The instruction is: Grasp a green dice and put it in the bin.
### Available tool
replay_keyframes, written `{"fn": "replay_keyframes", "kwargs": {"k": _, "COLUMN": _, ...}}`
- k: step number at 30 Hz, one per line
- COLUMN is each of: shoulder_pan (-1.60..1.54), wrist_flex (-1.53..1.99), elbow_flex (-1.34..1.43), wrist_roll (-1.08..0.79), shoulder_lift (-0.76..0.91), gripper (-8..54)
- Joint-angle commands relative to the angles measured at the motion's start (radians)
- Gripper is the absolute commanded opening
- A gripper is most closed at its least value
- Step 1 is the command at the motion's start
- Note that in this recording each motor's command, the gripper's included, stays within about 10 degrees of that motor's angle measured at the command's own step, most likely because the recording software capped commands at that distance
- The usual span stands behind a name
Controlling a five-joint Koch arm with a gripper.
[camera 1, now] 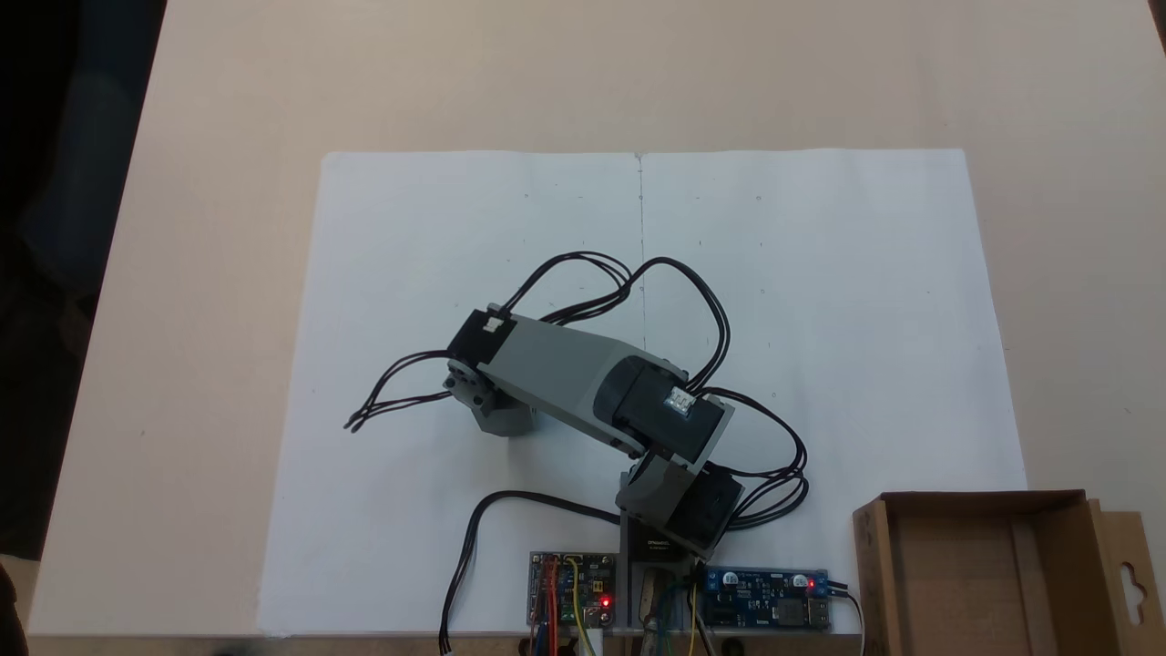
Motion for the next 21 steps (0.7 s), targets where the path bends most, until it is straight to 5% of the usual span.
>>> {"fn": "replay_keyframes", "kwargs": {"k": 1, "shoulder_pan": -0.003, "wrist_flex": -0.041, "elbow_flex": -0.011, "wrist_roll": 0.084, "shoulder_lift": 0.003, "gripper": 41.5}}
{"fn": "replay_keyframes", "kwargs": {"k": 21, "shoulder_pan": 0.026, "wrist_flex": -0.029, "elbow_flex": 0.008, "wrist_roll": 0.083, "shoulder_lift": 0.0, "gripper": 41.4}}
